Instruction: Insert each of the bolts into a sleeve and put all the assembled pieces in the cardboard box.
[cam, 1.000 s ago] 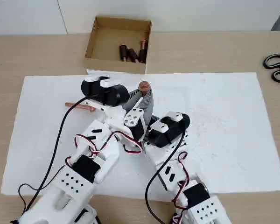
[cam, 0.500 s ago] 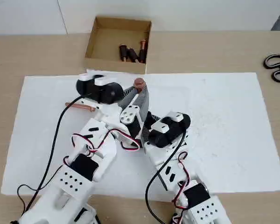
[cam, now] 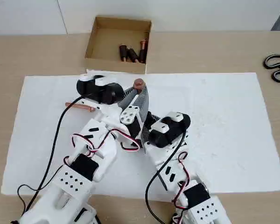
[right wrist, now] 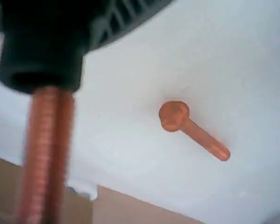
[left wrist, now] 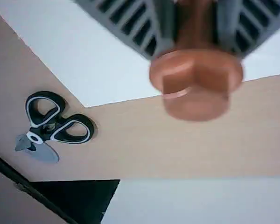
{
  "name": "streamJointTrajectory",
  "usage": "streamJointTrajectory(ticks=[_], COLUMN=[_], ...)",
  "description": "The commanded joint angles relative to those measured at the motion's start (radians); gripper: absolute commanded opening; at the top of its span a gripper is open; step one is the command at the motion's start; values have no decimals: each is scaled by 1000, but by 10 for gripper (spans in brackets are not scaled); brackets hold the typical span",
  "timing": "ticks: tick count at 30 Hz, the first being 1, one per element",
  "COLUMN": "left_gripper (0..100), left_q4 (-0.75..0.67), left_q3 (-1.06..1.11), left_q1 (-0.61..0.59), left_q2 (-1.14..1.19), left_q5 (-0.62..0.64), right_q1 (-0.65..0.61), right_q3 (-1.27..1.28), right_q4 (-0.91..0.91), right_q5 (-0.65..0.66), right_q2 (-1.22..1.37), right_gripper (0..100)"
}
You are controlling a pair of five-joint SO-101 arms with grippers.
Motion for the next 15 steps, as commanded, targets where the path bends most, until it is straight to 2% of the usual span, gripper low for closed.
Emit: streamJointTrajectory(ticks=[1,15], left_gripper=[6,6], left_q4=[-32,-32], left_q3=[-8,18], left_q1=[3,5], left_q2=[-15,-15], left_q5=[2,5], right_q1=[-1,-5], right_q3=[9,9], right_q4=[-1,-2], right_q5=[-9,-9], right_q2=[-21,-22], right_gripper=[4,4])
